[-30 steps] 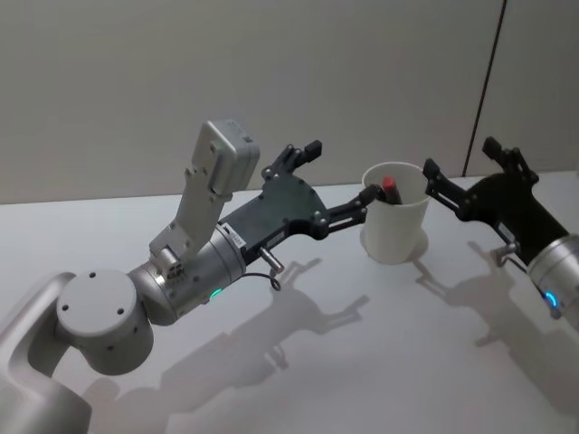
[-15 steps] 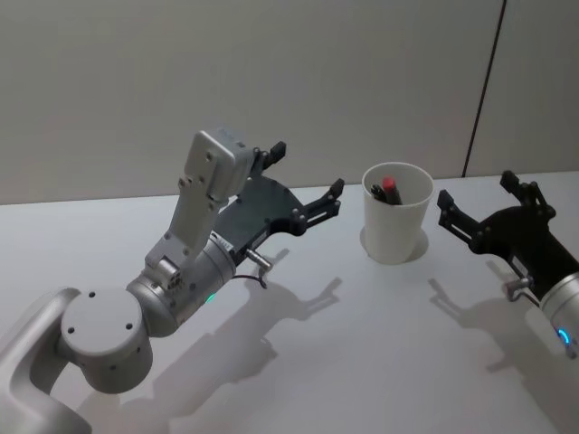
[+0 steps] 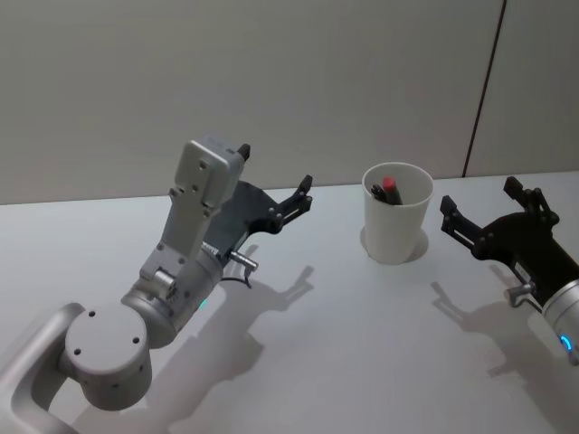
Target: Place the pen into the pen holder.
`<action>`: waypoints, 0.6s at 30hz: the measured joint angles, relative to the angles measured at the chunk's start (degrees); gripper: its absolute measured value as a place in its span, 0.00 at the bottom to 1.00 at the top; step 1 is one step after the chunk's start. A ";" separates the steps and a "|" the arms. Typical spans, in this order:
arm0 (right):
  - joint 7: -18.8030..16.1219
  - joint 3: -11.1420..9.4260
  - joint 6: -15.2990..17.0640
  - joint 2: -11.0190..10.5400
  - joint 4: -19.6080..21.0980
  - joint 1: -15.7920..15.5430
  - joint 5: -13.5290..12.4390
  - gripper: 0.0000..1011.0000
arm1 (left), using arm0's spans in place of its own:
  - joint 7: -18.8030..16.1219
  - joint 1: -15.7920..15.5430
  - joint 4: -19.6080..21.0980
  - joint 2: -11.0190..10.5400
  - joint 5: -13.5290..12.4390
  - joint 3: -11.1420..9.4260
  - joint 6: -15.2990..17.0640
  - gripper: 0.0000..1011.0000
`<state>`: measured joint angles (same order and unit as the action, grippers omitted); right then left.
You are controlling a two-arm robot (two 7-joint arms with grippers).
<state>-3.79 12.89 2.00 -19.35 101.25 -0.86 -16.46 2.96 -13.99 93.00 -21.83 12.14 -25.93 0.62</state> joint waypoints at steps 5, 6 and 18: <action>0.00 0.01 0.00 0.02 0.00 0.01 0.00 0.99 | -1.91 0.37 0.18 -0.07 -0.56 -0.08 0.18 0.99; 0.00 0.01 0.00 0.02 0.00 0.01 0.00 0.99 | -2.14 0.41 0.21 -0.08 -0.62 -0.09 0.20 0.99; -0.02 0.05 -0.03 0.02 -0.01 0.02 0.00 0.99 | -2.35 0.45 0.22 -0.07 -0.68 -0.10 0.23 0.99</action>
<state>-3.81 12.94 1.96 -19.33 101.24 -0.84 -16.46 0.62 -13.54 93.22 -21.90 11.46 -26.03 0.85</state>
